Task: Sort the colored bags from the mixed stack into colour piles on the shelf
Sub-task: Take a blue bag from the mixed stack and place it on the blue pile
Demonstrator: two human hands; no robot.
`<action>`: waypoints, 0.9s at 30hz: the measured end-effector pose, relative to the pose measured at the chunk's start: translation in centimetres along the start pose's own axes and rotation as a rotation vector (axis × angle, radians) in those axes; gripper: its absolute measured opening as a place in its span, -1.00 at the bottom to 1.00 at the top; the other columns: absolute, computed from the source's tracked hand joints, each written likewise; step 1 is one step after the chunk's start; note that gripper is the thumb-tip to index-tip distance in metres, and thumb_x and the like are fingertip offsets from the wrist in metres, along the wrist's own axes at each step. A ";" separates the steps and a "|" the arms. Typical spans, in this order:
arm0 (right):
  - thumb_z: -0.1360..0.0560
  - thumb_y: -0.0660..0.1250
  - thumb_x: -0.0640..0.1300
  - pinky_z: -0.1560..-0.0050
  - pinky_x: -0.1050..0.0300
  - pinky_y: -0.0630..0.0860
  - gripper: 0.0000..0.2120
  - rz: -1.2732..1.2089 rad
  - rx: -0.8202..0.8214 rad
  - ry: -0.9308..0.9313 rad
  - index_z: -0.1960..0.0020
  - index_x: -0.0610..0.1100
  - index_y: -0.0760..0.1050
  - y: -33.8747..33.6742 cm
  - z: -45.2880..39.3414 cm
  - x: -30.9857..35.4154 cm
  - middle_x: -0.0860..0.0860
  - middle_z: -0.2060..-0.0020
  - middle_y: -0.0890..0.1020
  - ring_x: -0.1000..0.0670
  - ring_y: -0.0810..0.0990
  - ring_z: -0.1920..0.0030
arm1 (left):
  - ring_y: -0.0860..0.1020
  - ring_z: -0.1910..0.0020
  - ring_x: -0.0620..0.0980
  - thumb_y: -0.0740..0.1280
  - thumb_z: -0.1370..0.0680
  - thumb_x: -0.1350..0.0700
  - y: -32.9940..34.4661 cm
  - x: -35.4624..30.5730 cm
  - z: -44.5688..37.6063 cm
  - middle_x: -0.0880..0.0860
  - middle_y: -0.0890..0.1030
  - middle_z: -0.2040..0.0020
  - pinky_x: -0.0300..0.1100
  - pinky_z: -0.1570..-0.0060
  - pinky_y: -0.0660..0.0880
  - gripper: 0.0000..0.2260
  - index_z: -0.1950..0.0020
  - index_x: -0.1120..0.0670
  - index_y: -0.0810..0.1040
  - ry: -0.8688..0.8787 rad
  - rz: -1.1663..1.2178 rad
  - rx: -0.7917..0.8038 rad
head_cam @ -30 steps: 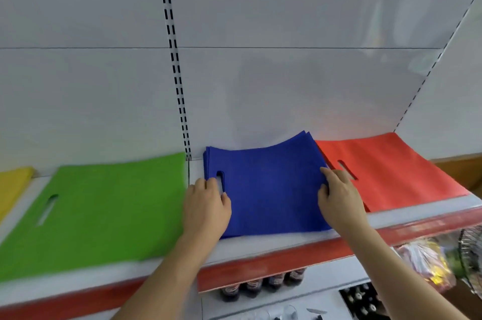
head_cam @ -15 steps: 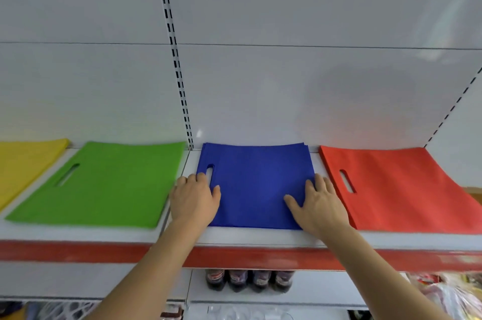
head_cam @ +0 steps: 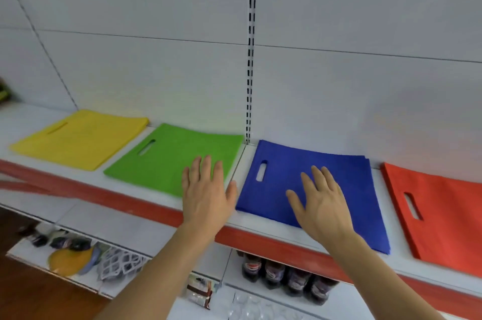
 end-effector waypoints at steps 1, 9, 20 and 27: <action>-0.67 -0.12 0.38 -0.66 -0.16 0.11 -0.24 -0.010 -0.001 -0.040 -0.65 -0.09 0.26 0.1 -0.1 2.1 -0.14 -0.68 0.16 -0.18 -0.02 -0.70 | 0.21 -0.62 0.22 0.16 -0.65 -0.23 -0.4 1.7 0.4 0.18 0.32 -0.61 0.24 -0.59 0.13 -0.41 -0.57 0.09 0.39 -0.020 -0.012 -0.007; -0.64 -0.13 0.40 -0.63 -0.23 0.14 -0.21 -0.042 -0.049 -0.284 -0.62 -0.09 0.34 -0.5 -0.5 20.3 -0.17 -0.65 0.24 -0.22 0.09 -0.67 | 0.11 -0.65 0.21 0.13 -0.65 -0.28 -4.3 17.5 3.6 0.17 0.28 -0.63 0.27 -0.58 0.09 -0.36 -0.61 0.08 0.36 -0.200 -0.062 -0.032; -0.65 -0.16 0.40 -0.63 -0.23 0.12 -0.23 -0.120 -0.007 -0.544 -0.64 -0.06 0.28 2.7 1.1 47.9 -0.15 -0.66 0.19 -0.21 0.07 -0.68 | 0.21 -0.62 0.22 0.13 -0.66 -0.26 -9.3 42.7 10.3 0.15 0.35 -0.61 0.29 -0.56 0.17 -0.40 -0.59 0.06 0.38 -0.433 -0.127 -0.072; -0.65 -0.17 0.38 -0.63 -0.24 0.13 -0.22 -0.126 0.003 -0.681 -0.65 -0.09 0.28 4.4 -1.6 62.0 -0.16 -0.66 0.20 -0.21 0.06 -0.68 | 0.10 -0.67 0.16 0.00 -0.68 -0.30 -9.9 54.6 10.5 0.09 0.24 -0.67 0.23 -0.63 0.06 -0.38 -0.65 -0.01 0.27 -0.561 -0.150 -0.054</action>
Point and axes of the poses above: each hand's wrist, its own z-axis away from the middle knuckle, its own y-axis out of the palm, x = y × z, the point moved 5 cm from there along -z, towards the middle knuckle
